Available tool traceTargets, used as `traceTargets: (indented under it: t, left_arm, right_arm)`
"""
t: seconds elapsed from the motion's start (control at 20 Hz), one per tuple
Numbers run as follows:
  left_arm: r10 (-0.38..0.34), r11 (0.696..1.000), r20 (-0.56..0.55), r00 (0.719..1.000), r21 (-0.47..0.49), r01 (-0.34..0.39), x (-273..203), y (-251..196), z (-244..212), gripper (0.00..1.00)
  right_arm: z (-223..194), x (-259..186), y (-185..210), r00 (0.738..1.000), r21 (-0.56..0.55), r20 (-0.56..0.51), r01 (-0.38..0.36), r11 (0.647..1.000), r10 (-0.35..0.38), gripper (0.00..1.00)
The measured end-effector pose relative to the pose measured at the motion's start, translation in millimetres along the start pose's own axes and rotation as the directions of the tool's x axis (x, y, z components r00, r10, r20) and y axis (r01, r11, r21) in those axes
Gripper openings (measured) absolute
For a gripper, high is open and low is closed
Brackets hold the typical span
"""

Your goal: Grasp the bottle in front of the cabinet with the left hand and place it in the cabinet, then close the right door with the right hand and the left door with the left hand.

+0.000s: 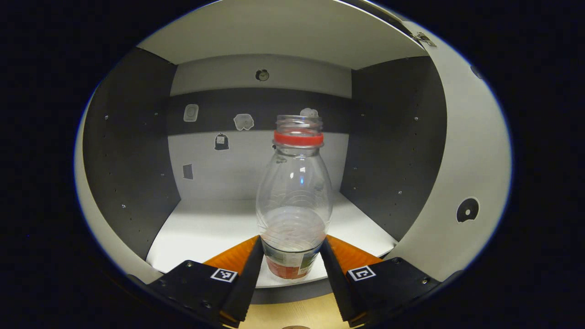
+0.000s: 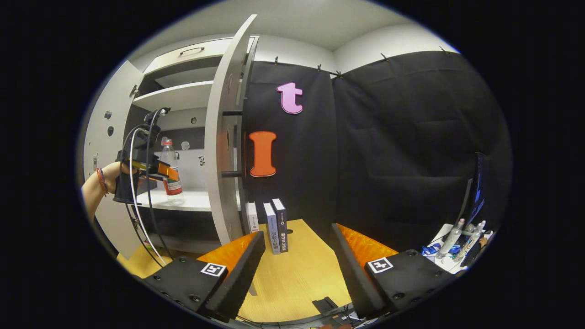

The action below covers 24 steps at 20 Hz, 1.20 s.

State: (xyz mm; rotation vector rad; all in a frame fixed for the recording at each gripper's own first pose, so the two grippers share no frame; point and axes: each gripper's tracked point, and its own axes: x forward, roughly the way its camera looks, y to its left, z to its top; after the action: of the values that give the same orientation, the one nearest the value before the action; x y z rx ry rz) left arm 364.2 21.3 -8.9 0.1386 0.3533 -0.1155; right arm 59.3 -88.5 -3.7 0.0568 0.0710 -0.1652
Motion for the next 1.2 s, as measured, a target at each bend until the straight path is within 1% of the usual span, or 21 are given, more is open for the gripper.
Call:
traceTargets:
  t: [0.15,0.3,0.5,0.55,0.65,0.7,0.9,1.0,1.2]
  left_arm:
    - [0.006,1.0,-0.009,1.0,0.004,-0.006,9.8,-2.2,-1.6,0.75]
    - [0.012,1.0,-0.022,1.0,-0.014,-0.012,12.6,-1.8,-5.4,0.76]
    - [0.035,0.999,-0.025,0.999,-0.014,-0.036,14.3,-0.1,-7.1,0.78]
    - [0.038,0.999,-0.023,0.999,-0.012,-0.038,14.8,1.4,-8.0,0.8]
    - [0.035,0.999,-0.021,0.999,-0.015,-0.035,12.0,2.4,-7.8,0.89]
    - [0.04,0.999,-0.019,0.999,-0.016,-0.041,10.4,3.1,-7.7,0.95]
    - [0.057,0.998,-0.017,0.998,-0.018,-0.057,-10.3,2.9,-12.2,0.95]
    - [0.052,0.998,0.005,0.999,-0.029,-0.052,-27.1,1.1,-12.0,0.95]
    - [0.051,0.997,0.081,0.995,-0.062,-0.046,-76.5,6.0,-7.1,0.95]
  right_arm:
    - [0.6,5.1,1.3,1.0,-0.008,-0.002,-0.002,1.0,0.002,0.96]
    - [-0.4,8.0,3.4,1.0,-0.016,-0.003,-0.009,1.0,0.009,0.96]
    - [-2.1,9.9,2.0,1.0,-0.014,-0.01,-0.01,1.0,0.01,0.96]
    - [-2.5,10.4,1.5,1.0,-0.013,-0.011,-0.009,1.0,0.009,0.96]
    - [-2.6,8.6,2.3,1.0,-0.013,-0.012,-0.011,1.0,0.011,0.96]
    - [-3.0,8.6,2.8,1.0,-0.015,-0.012,-0.013,1.0,0.013,0.96]
    - [-2.1,3.9,5.0,1.0,-0.022,-0.005,-0.016,1.0,0.016,0.96]
    - [-3.5,2.1,6.9,1.0,-0.021,-0.003,-0.023,1.0,0.023,0.96]
    - [-0.1,-1.7,10.7,0.999,-0.014,0.007,-0.048,0.999,0.048,0.96]
